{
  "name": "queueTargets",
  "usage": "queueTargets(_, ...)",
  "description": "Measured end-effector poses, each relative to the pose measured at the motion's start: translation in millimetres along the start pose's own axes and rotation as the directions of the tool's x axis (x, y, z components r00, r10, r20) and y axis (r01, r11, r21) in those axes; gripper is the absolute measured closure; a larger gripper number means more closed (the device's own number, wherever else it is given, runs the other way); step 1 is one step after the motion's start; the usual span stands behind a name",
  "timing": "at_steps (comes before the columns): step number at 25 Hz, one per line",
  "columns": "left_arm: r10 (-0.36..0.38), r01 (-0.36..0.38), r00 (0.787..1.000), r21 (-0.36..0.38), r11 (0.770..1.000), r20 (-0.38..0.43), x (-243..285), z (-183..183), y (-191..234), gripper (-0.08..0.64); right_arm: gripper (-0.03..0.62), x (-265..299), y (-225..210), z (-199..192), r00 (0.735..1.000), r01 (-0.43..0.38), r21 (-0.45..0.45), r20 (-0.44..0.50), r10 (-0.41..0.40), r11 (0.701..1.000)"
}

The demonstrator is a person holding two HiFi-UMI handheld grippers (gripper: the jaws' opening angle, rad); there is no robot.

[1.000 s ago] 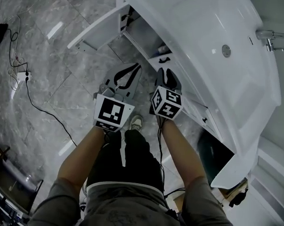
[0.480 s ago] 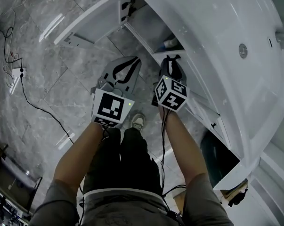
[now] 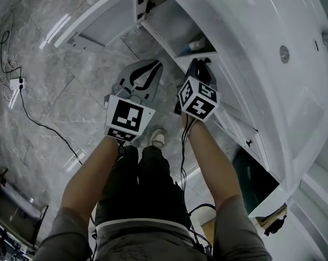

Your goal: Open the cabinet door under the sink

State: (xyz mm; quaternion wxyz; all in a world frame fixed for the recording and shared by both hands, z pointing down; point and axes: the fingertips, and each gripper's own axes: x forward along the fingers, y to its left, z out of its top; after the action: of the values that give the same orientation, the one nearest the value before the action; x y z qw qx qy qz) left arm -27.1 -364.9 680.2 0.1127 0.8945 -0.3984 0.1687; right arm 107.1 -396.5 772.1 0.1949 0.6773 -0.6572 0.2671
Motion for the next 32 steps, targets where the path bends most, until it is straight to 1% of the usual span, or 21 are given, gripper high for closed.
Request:
queueTargets(6,0.0,0.0,1.0,-0.006,1.0,-0.01,-1,-5,0,0.529,0.537,-1,2,-1,1.0,-0.012,-0.056,0.002,0.012,0.998)
queueTargets(11,-0.003,0.003,1.0,-0.001,1.0,-0.022,-4,-8,-5,0.529,0.538,-9,9,-7,0.999,-0.049,-0.087,0.002,0.049,0.995)
queueTargets(15,-0.02,0.02,0.999,-0.01,1.0,-0.042,-10,-13,-17,0.529,0.539,-21,19,-17,0.997,-0.081,-0.134,0.005,0.082,0.988)
queueTargets(19,-0.037,0.036,0.997,-0.019,0.999,-0.063,-18,-21,-35,0.529,0.54,-36,32,-30,0.993,-0.114,-0.17,0.006,0.116,0.979)
queueTargets(24,-0.045,0.04,0.995,-0.056,0.998,-0.085,-37,-35,-58,0.529,0.538,-59,42,-49,0.986,-0.164,-0.173,0.008,0.167,0.971)
queueTargets(28,-0.039,0.031,0.993,-0.068,0.997,-0.108,-56,-50,-69,0.529,0.538,-78,52,-66,0.982,-0.186,-0.201,-0.001,0.19,0.962)
queueTargets(32,-0.021,0.012,0.993,-0.081,0.997,-0.112,-75,-61,-77,0.528,0.538,-99,58,-83,0.976,-0.211,-0.243,-0.006,0.216,0.947)
